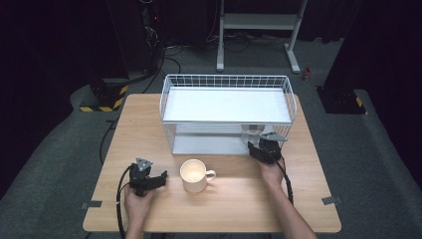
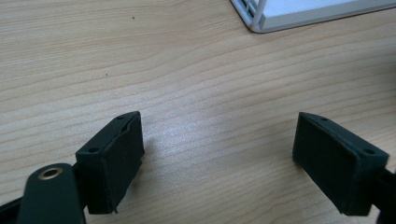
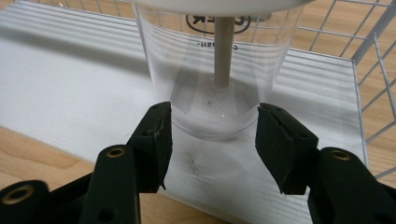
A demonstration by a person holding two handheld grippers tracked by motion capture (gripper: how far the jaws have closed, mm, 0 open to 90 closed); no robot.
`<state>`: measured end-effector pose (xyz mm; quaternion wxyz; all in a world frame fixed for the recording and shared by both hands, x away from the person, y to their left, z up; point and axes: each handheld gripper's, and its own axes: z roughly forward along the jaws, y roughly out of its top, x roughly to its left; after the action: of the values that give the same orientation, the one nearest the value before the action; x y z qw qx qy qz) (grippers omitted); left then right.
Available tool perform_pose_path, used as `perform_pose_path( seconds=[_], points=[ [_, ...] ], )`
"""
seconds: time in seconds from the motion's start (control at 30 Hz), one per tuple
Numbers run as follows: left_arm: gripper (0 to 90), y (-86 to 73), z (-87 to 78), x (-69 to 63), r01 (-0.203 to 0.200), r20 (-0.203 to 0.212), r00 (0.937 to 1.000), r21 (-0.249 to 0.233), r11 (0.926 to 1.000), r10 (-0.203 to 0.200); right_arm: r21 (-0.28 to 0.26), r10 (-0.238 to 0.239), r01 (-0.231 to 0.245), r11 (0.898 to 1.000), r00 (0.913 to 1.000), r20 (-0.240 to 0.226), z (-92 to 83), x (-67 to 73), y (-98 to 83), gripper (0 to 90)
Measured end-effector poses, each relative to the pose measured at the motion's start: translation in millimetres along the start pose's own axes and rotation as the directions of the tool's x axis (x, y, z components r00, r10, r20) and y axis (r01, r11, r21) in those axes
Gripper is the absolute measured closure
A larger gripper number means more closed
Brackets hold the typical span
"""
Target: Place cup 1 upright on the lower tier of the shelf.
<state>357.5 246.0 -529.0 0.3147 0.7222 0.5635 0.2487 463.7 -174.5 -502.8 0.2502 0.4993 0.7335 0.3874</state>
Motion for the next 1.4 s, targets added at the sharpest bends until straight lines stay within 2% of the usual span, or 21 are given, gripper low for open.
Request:
perform_pose_path(
  seconds=[0.27,0.33,0.4,1.13,1.3,1.4],
  points=[
    [16.8,0.0,-0.1,0.1,0.000,0.001,1.0000,0.001,1.0000,0.000,0.010,0.021,-0.021,1.000,0.9998,0.001,5.3,-0.6,6.6,53.2],
    [16.8,0.0,0.0,0.0,-0.001,0.000,1.0000,0.000,1.0000,0.001,0.007,0.011,-0.011,1.000,0.9999,-0.001,7.0,-1.3,8.0,55.1],
    [16.8,0.0,0.0,0.0,0.000,0.000,1.0000,0.000,1.0000,0.000,0.004,0.028,-0.028,1.000,0.9996,0.001,7.4,0.2,8.6,56.8],
    [16.8,0.0,0.0,0.0,0.000,0.000,1.0000,0.000,1.0000,0.000,0.020,0.040,-0.040,0.999,0.9992,0.009,18.4,-4.2,5.2,70.4],
    [16.8,0.0,-0.1,0.0,-0.001,0.000,1.0000,0.001,1.0000,0.001,0.030,0.043,-0.043,0.999,0.9991,0.006,19.4,-4.7,4.1,69.8],
    [16.8,0.0,-0.1,0.0,0.000,0.000,1.0000,0.001,1.0000,0.000,0.025,0.030,-0.031,0.999,0.9995,0.008,17.9,-3.2,4.5,62.8]
  ],
)
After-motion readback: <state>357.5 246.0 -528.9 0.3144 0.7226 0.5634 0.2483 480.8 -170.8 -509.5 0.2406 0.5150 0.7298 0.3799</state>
